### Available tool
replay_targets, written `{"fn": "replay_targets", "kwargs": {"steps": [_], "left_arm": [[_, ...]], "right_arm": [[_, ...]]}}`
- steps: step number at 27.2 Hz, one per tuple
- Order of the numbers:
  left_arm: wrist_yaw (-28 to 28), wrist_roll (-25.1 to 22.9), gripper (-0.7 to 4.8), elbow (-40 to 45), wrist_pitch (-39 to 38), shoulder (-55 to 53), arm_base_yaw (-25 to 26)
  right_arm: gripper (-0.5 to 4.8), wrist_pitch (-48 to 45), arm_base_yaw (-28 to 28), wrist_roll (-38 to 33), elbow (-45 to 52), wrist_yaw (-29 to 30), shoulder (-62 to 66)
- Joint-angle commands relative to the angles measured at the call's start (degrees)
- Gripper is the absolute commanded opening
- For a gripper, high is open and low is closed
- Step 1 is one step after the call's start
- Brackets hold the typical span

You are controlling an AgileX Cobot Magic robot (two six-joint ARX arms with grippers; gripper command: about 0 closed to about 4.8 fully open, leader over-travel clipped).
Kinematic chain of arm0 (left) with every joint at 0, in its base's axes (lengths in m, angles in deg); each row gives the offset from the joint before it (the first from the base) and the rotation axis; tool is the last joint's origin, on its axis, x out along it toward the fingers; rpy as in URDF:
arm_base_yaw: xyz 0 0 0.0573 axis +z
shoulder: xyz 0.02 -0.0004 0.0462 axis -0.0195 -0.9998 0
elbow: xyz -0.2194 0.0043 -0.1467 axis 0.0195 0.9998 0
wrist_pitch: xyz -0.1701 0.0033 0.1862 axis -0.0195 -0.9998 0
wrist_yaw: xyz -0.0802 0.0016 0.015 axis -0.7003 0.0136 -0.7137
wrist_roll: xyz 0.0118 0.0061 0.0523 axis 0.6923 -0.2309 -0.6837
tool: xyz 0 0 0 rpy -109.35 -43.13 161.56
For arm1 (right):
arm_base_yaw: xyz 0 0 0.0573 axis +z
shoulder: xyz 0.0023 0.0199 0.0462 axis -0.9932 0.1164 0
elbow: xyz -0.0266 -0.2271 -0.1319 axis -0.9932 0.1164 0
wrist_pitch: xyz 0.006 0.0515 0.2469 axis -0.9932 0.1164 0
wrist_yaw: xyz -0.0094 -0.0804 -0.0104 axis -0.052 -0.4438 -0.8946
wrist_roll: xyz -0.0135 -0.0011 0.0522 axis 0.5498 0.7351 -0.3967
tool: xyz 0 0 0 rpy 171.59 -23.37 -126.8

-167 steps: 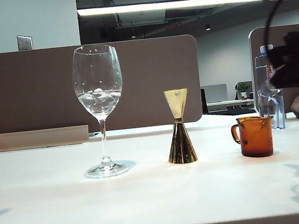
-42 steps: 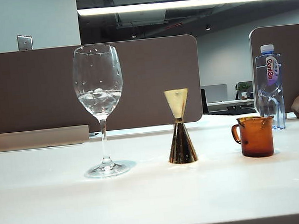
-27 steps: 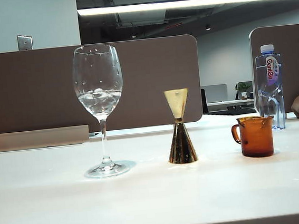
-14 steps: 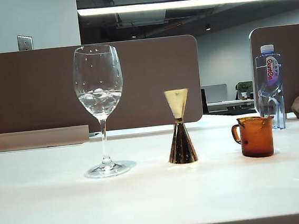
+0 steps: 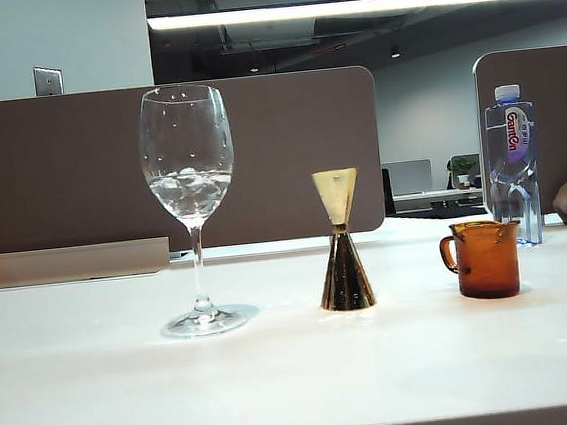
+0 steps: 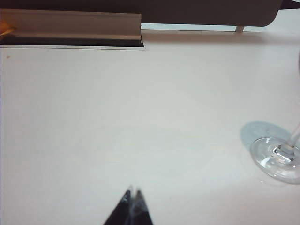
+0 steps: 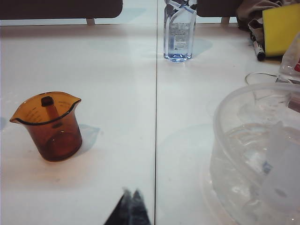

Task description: Pick up the small amber measuring cup and pour the water in it into the jigger, then pick up the jigger and pour the water in it into the wine glass.

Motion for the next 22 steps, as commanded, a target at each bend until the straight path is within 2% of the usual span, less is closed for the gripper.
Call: {"fn": "replay_targets", "kwargs": {"steps": [1, 3, 11, 22], "left_arm": [[-0.22, -1.36, -0.02, -0.07, -0.5, -0.02, 0.13], [-0.24, -2.36, -0.02, -0.07, -0.5, -0.02, 0.63], [-1.92, -1.09, -0.02, -0.07, -0.55, -0.02, 10.82], [-2.58, 1.03, -0.02, -0.07, -0.59, -0.02, 11.08]], "right_arm": [[-0.03, -0.39, 0.04, -0.15, 0.44, 0.0, 0.07], [-0.03, -0.39, 0.04, -0.15, 0.44, 0.0, 0.07], [-0.03, -0.39, 0.04, -0.15, 0.44, 0.0, 0.07], [-0.03, -0.39, 0.04, -0.15, 0.44, 0.0, 0.07]]}}
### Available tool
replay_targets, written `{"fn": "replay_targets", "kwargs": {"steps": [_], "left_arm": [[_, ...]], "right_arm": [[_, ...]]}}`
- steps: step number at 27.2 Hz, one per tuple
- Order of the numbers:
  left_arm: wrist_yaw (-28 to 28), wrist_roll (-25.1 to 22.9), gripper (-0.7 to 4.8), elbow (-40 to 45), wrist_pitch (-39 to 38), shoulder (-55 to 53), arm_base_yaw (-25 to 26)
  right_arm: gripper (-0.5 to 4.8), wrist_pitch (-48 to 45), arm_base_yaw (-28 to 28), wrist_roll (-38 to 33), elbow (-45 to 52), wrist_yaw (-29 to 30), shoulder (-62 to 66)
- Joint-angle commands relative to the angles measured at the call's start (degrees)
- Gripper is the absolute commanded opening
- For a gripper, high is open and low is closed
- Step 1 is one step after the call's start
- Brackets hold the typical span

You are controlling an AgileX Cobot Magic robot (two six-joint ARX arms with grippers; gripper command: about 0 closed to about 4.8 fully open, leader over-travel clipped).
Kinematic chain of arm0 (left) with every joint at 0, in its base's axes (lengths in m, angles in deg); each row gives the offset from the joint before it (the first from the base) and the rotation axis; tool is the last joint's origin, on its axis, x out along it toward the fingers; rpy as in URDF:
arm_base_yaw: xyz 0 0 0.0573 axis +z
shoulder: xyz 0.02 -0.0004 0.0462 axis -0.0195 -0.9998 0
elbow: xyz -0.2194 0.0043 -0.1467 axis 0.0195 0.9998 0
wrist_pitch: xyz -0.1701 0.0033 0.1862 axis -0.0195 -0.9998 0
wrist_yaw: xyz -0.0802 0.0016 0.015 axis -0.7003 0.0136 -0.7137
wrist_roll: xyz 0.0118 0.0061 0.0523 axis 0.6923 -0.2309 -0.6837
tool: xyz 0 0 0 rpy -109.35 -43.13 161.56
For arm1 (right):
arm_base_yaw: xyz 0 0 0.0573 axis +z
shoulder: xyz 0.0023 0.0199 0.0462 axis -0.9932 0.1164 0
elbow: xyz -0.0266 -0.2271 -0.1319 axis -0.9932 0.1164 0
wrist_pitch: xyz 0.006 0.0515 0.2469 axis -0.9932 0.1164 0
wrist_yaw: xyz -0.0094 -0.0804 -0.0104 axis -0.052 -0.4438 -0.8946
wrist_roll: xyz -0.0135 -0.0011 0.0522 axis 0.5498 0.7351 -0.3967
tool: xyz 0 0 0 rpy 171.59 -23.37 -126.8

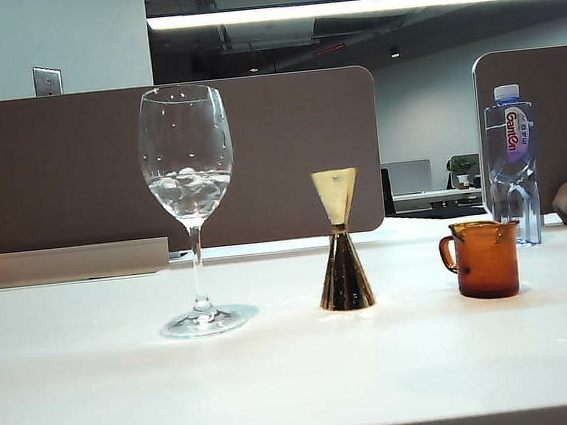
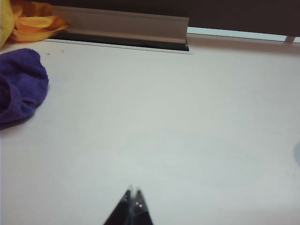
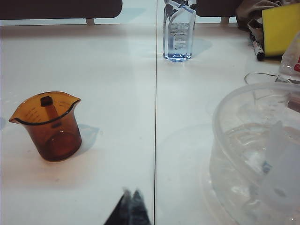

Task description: Pick up the small amber measuring cup and pour the water in it into the jigger, then pick up the jigger and pour the water in it into the wine glass.

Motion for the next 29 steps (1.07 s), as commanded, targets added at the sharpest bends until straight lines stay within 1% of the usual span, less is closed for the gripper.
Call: {"fn": "replay_targets", "kwargs": {"steps": [1, 5, 7, 29], "left_arm": [[-0.37, 0.28, -0.02, -0.04, -0.55, -0.04, -0.04], [-0.39, -1.81, -0.02, -0.04, -0.55, -0.04, -0.04], [-0.39, -2.01, -0.02, -0.04, -0.55, -0.04, -0.04], [-0.37, -2.01, -0.02, -0.04, -0.5, -0.04, -0.04]], "right_arm": [[-0.03, -0.39, 0.04, -0.15, 0.44, 0.0, 0.07], [-0.03, -0.39, 0.04, -0.15, 0.44, 0.0, 0.07], [-0.03, -0.39, 0.04, -0.15, 0.44, 0.0, 0.07], [-0.03, -0.39, 0.04, -0.15, 0.44, 0.0, 0.07]]}}
